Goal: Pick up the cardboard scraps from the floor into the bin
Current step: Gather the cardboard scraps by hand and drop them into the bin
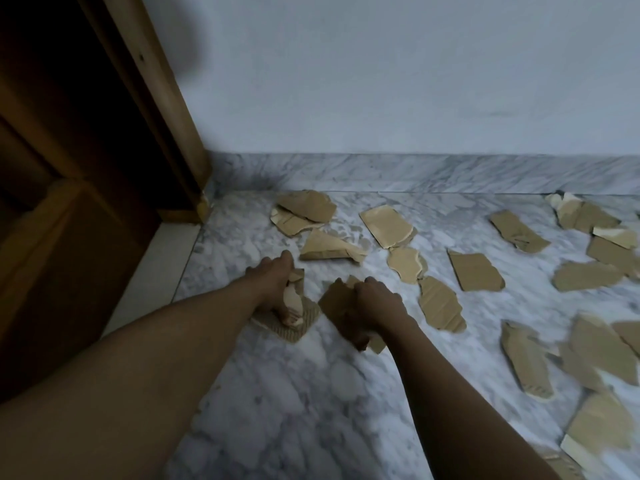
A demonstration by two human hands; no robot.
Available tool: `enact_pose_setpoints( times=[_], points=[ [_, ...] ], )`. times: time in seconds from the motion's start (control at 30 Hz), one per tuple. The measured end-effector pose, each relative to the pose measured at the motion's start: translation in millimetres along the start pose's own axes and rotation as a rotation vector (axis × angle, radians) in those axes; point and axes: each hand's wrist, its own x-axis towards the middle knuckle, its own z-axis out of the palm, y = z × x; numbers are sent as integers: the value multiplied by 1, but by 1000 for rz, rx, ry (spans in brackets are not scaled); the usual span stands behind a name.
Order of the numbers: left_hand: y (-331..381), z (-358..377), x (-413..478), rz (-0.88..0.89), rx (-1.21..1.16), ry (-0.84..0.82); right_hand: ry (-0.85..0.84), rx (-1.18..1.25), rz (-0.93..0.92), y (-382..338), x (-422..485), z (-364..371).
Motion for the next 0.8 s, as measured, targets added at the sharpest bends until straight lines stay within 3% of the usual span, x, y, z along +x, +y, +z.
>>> enact_pose_setpoints(
  times=[0.17,0.33,0.5,0.63,0.7,0.8],
  points=[
    [36,-16,24,149,69,41,-39,112,131,8,-5,6],
    [70,-23,56,298,404,44,-88,158,227,15,-6,4],
    [84,-26,77,280,521,-70,-73,302,203,17,-5,7],
    [67,-26,79,240,413,-45,-62,527,196,27,2,2],
    [46,-25,77,172,254,-36,-54,662,235,33,10,-13],
    [9,-22,77,55,28,8,2,680,246,36,28,-42]
  ],
)
